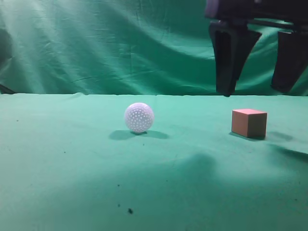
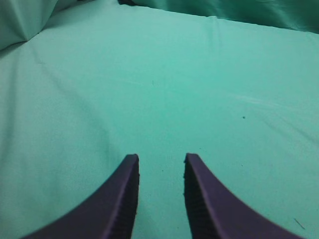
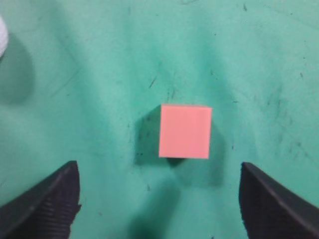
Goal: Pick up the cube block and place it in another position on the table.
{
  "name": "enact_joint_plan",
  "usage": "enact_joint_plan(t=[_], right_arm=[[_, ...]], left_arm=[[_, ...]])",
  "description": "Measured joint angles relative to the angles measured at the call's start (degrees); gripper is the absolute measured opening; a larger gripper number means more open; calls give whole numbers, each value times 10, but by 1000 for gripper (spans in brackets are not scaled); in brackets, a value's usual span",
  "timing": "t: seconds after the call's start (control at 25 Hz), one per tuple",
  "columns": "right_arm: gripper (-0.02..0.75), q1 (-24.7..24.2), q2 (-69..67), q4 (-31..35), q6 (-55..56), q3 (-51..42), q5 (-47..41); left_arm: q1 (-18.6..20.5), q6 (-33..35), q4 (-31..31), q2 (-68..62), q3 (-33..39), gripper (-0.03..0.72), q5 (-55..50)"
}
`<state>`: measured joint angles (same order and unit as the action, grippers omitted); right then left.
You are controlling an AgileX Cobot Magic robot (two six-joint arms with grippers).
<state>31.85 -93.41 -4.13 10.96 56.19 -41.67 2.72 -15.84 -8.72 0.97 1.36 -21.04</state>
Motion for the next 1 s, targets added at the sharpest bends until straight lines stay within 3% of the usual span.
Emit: enact_joint_plan(t=[0.08,0.16,0.44,0.6,0.64,0.84,1.0], right_arm=[[566,-2,-14,-12,18,0,10],[518,-3,-27,-16,25,0,22],[522,-3,-68,-18,27,1,61],[235,-3,-71,-21,27,5,60],[211,-3,-71,-25,28,11,56],[220,-15,-71,-82,45,67,10],[220,-72,-72,-103,57,131,-15]], left_arm=[[0,0,0,0,0,262,0],[0,0,0,0,0,262,0],[0,0,0,0,0,262,0],[0,0,0,0,0,262,0],[0,0,0,0,0,262,0],[0,0,0,0,0,262,0],[0,0,0,0,0,262,0]])
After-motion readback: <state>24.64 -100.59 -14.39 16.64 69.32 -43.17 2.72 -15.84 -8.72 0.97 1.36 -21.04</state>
